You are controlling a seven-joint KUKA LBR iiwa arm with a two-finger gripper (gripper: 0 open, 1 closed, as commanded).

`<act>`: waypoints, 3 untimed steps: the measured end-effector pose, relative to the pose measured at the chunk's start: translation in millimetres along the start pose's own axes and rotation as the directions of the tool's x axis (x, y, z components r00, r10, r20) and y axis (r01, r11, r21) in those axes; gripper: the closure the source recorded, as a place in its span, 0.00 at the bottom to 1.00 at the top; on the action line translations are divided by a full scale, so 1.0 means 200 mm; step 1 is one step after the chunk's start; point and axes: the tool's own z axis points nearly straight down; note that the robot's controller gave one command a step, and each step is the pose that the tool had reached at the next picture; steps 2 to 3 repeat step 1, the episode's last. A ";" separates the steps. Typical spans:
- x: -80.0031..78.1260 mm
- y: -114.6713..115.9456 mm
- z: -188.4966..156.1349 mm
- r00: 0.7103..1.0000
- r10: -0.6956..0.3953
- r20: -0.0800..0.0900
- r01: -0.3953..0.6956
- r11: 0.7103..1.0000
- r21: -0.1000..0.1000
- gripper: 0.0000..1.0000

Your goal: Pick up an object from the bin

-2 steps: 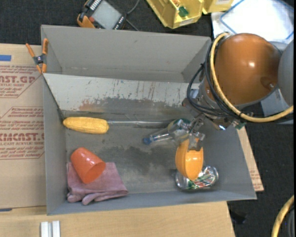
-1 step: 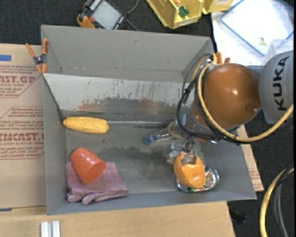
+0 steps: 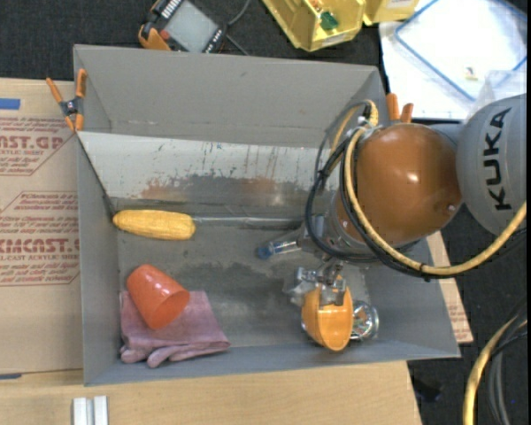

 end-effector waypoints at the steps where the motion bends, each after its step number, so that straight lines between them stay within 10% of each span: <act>1: 0.05 -0.03 0.03 0.999 -0.040 0.005 0.040 0.999 0.008 1.00; 3: 0.05 -0.03 0.03 0.999 -0.040 0.005 0.040 0.999 0.008 1.00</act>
Offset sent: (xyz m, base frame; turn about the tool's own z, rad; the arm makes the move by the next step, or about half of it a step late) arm 0.0424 -0.0518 -0.0154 -0.0436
